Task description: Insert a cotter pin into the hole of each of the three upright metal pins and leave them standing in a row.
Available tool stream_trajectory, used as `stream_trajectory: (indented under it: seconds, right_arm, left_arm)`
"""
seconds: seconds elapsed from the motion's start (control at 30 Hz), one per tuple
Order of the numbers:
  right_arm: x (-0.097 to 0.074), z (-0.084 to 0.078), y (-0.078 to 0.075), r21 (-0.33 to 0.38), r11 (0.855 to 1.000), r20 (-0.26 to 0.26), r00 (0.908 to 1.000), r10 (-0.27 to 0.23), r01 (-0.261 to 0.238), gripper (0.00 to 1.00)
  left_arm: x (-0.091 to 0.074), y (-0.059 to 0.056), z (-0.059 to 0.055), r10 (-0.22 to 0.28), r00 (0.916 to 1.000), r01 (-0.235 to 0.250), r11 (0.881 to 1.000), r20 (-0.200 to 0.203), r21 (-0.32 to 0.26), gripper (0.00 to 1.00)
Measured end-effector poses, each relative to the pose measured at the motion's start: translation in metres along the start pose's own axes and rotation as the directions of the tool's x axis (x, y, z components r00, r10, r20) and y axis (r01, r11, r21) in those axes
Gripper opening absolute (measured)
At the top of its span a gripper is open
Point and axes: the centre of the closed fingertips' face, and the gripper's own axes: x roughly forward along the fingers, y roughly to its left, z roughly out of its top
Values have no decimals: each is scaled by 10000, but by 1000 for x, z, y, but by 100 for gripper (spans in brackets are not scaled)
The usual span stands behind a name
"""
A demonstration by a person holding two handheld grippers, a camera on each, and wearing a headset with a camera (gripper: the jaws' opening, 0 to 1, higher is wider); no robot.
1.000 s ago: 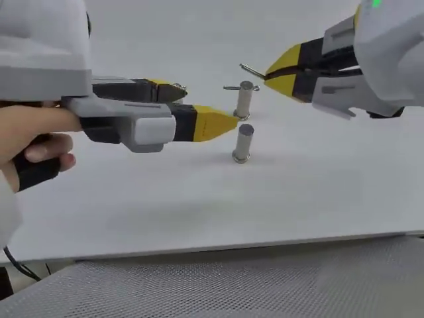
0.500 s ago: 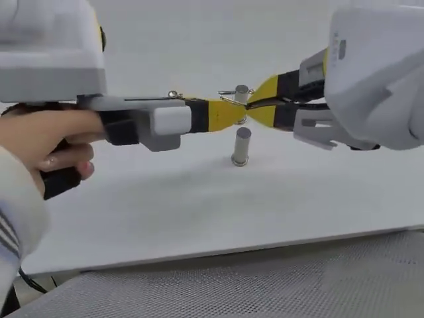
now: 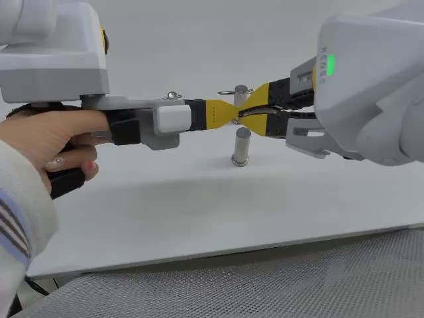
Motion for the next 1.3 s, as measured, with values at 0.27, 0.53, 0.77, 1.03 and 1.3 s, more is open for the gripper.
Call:
stream_trajectory:
  seconds: [0.27,0.53,0.77,1.03,1.3]
  right_arm:
    - [3,4,5,-84,10000,78,10000,27,-27,0]
    - [4,4,7,-33,10000,148,9999,62,-61,0]
    - [4,3,10,221,9997,271,9996,122,-128,0]
    - [0,-9,6,1384,9902,442,9989,141,-201,7]
    - [-1,-5,10,3272,9365,1336,9873,860,-1259,7]
  left_arm:
    - [-6,2,-6,38,9997,-28,9991,-243,426,0]
    - [-8,6,-8,245,9993,-242,9996,-284,129,0]
    - [-7,2,-11,327,9987,-308,9983,-389,486,0]
    - [-11,-2,-11,285,9987,-236,9934,-421,1124,0]
    - [-10,-8,-17,493,9937,-131,9427,-1004,3334,0]
